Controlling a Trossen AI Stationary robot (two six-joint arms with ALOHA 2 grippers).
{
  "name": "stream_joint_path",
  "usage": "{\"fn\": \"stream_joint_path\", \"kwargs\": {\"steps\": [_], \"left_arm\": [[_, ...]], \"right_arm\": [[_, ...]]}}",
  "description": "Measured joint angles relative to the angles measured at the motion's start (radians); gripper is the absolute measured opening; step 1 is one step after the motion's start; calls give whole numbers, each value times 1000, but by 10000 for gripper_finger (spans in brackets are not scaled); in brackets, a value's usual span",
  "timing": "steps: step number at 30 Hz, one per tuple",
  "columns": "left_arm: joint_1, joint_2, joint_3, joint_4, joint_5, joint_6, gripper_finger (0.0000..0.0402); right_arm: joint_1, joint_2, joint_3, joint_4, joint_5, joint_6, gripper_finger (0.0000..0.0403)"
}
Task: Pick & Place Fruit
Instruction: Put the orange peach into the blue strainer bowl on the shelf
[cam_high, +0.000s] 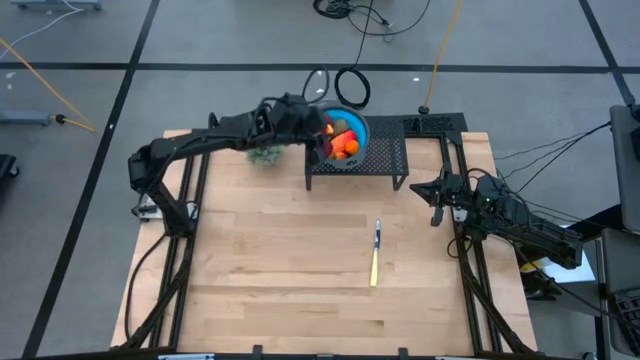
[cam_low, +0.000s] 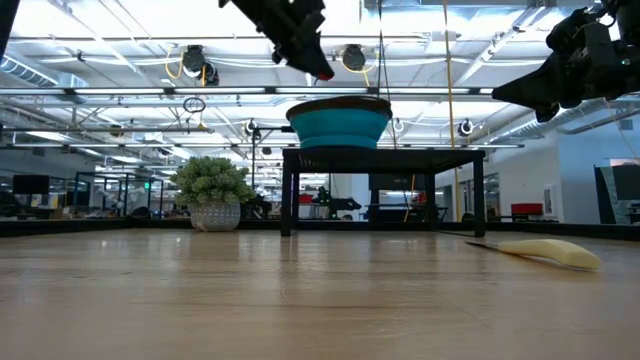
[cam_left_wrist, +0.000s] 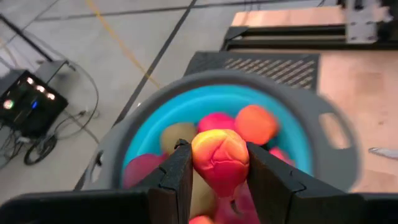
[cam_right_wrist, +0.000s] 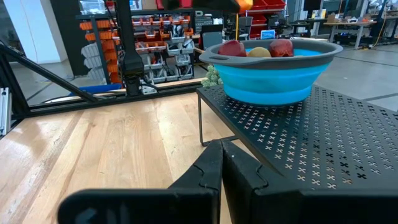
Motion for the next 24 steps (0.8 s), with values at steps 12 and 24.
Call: {"fn": "stream_joint_path", "kwargs": {"steps": [12, 24], "left_arm": [[90, 13, 0, -5, 52, -253, 124], [105, 51, 0, -20, -11, -383, 124]], "right_arm": [[0, 0, 0, 0, 0, 0, 0], [0, 0, 0, 0, 0, 0, 0]]}}
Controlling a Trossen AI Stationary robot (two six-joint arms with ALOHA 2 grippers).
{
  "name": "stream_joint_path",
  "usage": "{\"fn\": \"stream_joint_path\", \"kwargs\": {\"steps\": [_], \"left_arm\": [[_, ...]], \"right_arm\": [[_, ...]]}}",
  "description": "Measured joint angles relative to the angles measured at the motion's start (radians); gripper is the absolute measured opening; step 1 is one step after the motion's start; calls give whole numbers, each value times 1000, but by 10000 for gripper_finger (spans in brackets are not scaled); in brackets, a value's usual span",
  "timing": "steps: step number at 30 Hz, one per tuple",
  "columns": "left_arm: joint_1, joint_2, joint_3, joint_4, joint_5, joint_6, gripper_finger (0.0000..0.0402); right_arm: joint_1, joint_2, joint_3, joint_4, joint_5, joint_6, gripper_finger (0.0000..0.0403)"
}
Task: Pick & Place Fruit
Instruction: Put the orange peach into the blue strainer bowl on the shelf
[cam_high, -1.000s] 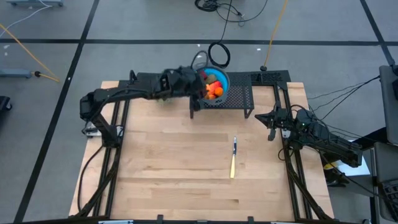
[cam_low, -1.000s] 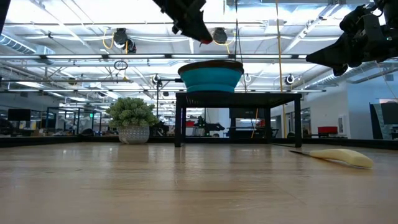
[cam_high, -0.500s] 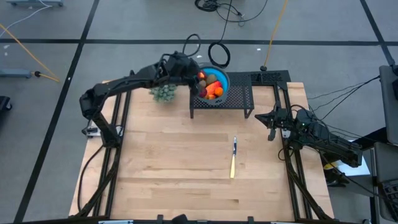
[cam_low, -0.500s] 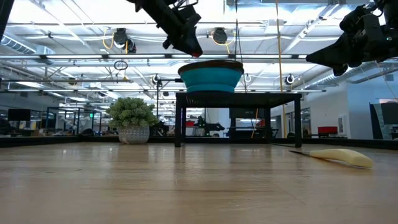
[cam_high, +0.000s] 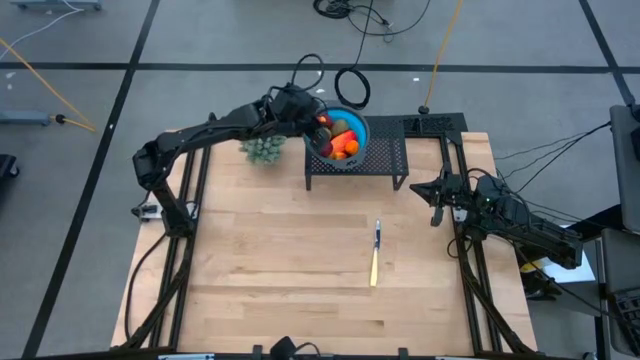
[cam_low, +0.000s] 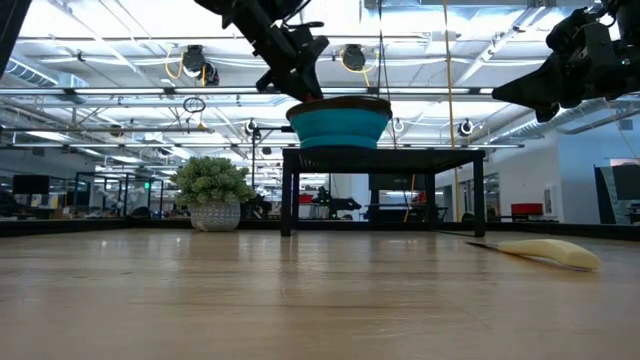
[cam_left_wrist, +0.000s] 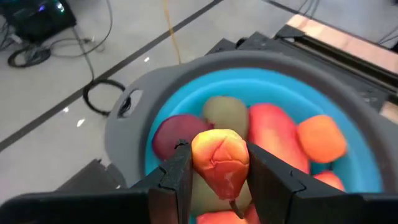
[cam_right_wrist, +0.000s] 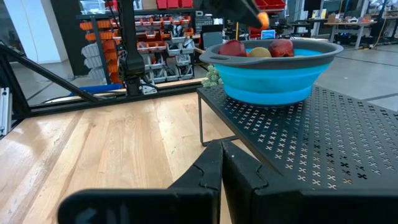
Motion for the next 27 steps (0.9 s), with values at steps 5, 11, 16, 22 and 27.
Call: {"fn": "stream_joint_path", "kwargs": {"steps": [5, 11, 16, 22, 27], "left_arm": [[11, 14, 0, -23, -11, -32, 124], [10, 25, 0, -33, -2, -50, 124], [10, 29, 0, -39, 0, -52, 124], [12, 31, 0, -59, -1, -57, 125], [12, 31, 0, -62, -18, -57, 125]], "right_arm": [[0, 0, 0, 0, 0, 0, 0], [0, 0, 0, 0, 0, 0, 0], [0, 0, 0, 0, 0, 0, 0], [0, 0, 0, 0, 0, 0, 0], [0, 0, 0, 0, 0, 0, 0]]}}
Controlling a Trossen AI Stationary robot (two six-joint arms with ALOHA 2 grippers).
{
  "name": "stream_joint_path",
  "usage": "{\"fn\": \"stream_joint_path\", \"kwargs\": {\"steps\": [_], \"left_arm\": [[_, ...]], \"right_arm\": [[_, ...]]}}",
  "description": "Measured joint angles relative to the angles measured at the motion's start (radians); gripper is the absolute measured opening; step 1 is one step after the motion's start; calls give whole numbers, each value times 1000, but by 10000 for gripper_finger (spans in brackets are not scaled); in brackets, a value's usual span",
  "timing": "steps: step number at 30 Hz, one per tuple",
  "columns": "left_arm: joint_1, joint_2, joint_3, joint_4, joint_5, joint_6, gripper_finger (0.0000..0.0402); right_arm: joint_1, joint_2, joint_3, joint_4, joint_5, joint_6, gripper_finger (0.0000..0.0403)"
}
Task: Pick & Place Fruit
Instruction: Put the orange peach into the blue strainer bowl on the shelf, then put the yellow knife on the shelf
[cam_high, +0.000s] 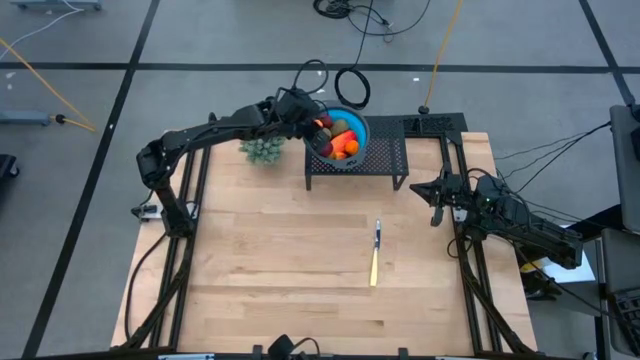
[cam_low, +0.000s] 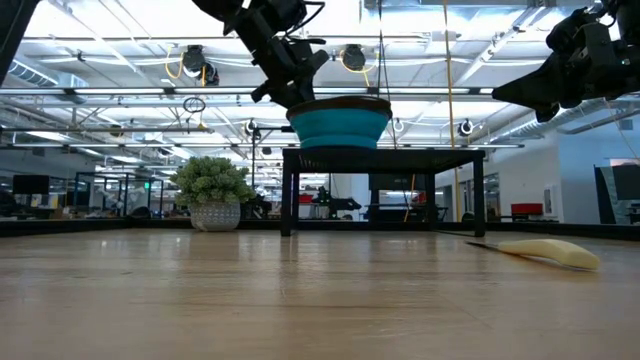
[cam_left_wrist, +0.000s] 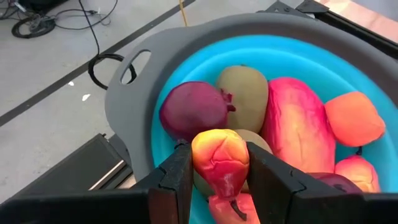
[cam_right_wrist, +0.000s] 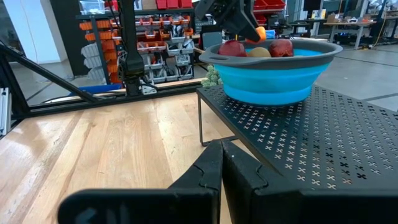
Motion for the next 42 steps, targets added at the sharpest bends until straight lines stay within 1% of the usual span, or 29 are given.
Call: {"fn": "stream_joint_path", "kwargs": {"steps": [10, 12, 14, 21, 26, 32, 38, 42], "left_arm": [[0, 0, 0, 0, 0, 8, 125], [0, 0, 0, -1, 0, 9, 130], [0, 0, 0, -1, 0, 10, 143], [0, 0, 0, 11, 0, 33, 210], [0, -24, 0, 61, 0, 71, 233], [-13, -93, 0, 31, 0, 56, 229], [-66, -177, 0, -50, 2, 21, 218], [-107, -222, 0, -112, 44, 30, 206]], "right_arm": [[0, 0, 0, 0, 0, 0, 0], [0, 0, 0, 0, 0, 0, 0], [0, 0, 0, 0, 0, 0, 0], [0, 0, 0, 0, 0, 0, 0], [0, 0, 0, 0, 0, 0, 0], [0, 0, 0, 14, -2, 11, 0], [0, 0, 0, 16, -3, 11, 0], [0, 0, 0, 16, -3, 11, 0]]}}
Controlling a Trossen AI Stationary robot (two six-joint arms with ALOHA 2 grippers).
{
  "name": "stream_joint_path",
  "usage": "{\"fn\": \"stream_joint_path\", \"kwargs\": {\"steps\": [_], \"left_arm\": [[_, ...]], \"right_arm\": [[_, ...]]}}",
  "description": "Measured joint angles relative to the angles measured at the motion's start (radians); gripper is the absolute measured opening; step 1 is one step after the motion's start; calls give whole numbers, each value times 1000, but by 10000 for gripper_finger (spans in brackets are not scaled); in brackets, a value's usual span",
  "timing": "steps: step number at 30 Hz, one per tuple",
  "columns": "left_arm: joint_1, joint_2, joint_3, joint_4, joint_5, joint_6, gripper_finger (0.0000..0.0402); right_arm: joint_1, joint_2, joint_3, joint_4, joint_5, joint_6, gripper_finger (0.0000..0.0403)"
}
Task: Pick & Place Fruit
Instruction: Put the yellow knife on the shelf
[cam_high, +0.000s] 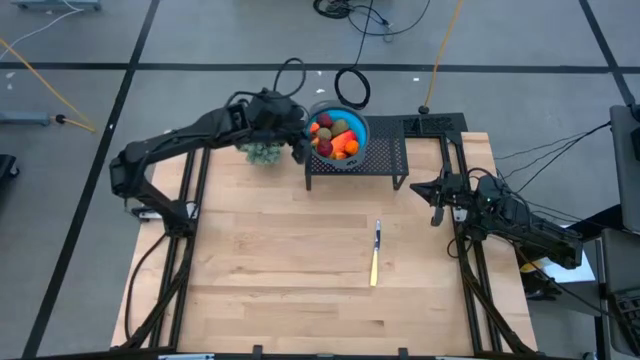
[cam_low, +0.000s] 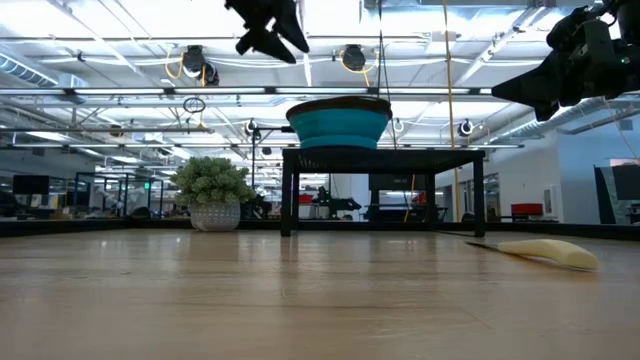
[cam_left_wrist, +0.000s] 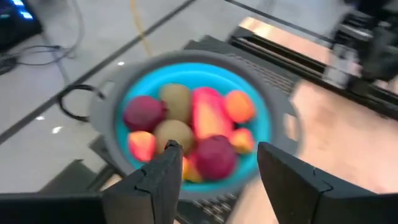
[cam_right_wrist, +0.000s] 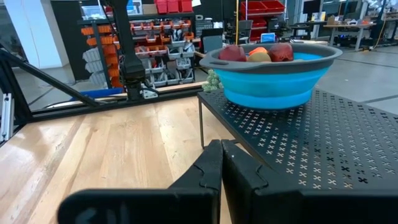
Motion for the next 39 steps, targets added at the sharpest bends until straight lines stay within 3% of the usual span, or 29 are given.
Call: {"fn": "stream_joint_path", "kwargs": {"steps": [8, 18, 23, 28, 33, 39], "left_arm": [[-75, -29, 0, -32, 11, -46, 160], [-149, -28, 0, -31, 5, -91, 58], [-188, -28, 0, -31, -47, -97, 10], [-224, -28, 0, -28, -69, -96, 14], [-255, -28, -13, -8, -74, -97, 16], [-289, -54, -184, 218, -69, -113, 7]], "right_arm": [[0, 0, 0, 0, 2, 0, 0], [0, 0, 0, 0, 2, -3, 0], [0, 0, 0, 0, 0, 34, 0], [0, 0, 0, 0, -1, 151, 0], [0, 0, 0, 0, -28, 151, 0], [0, 0, 0, -1, -27, 153, 0]]}}
